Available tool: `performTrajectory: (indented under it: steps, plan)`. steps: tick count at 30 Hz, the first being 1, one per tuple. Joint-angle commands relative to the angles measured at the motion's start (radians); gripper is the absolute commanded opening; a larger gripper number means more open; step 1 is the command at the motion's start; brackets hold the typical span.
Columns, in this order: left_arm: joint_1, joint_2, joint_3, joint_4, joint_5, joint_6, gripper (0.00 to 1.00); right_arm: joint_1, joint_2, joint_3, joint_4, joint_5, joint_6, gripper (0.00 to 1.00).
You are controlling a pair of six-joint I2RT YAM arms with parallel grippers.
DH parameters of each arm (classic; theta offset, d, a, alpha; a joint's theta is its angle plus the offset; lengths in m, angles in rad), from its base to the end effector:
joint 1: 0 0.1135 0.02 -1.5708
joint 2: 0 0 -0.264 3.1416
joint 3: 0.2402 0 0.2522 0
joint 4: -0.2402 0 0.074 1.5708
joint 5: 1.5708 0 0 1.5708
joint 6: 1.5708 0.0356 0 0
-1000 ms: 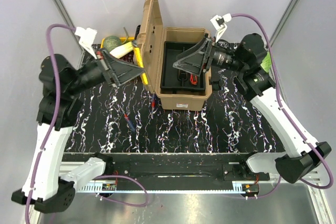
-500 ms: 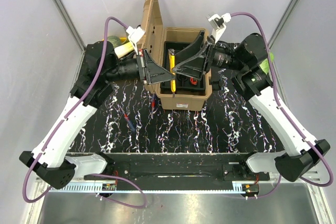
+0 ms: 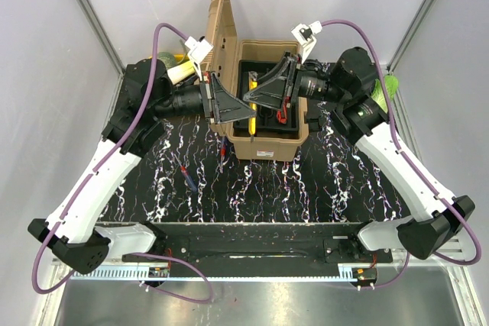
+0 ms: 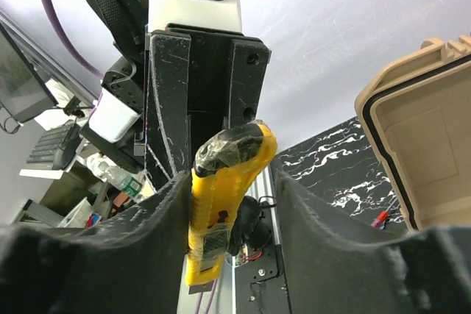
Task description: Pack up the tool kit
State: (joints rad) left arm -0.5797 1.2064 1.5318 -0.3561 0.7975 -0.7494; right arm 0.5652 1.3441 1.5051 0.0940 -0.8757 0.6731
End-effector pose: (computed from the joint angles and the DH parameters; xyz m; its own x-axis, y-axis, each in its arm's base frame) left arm 0.1849 -0.1515 0.4923 -0.6871 -0.1189 -0.7168 0.7007 0.1524 -0.6970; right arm 0.2273 0.1765 0.4937 -0.4385 0.1947 -0.8774 -0.8917 0.0275 0.4518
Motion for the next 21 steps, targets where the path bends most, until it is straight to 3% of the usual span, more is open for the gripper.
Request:
performTrajectory:
  steps: [1, 3, 5, 8, 11, 17, 21]
  plan:
    - [-0.005, -0.022, 0.024, 0.007, -0.013, 0.051, 0.15, 0.015, -0.01, 0.018, 0.046, 0.03, 0.032, 0.47]
    - [-0.003, -0.022, 0.036, -0.046, -0.05, 0.093, 0.2, 0.015, -0.008, 0.017, 0.044, 0.041, 0.049, 0.38]
    - [-0.005, -0.021, 0.054, -0.096, -0.078, 0.123, 0.33, 0.016, -0.01, 0.01, 0.041, 0.059, 0.057, 0.29]
    - [-0.002, -0.022, 0.073, -0.161, -0.13, 0.168, 0.65, 0.018, -0.007, 0.023, -0.006, 0.125, 0.049, 0.24]
    - [-0.003, -0.028, 0.112, -0.262, -0.223, 0.232, 0.8, 0.016, 0.004, 0.058, -0.152, 0.274, 0.013, 0.21]
    - [-0.002, -0.068, 0.189, -0.437, -0.452, 0.334, 0.92, 0.015, 0.076, 0.168, -0.494, 0.663, -0.105, 0.2]
    - [0.003, -0.099, 0.209, -0.484, -0.569, 0.352, 0.94, 0.006, 0.151, 0.236, -0.6, 0.806, -0.17, 0.13]
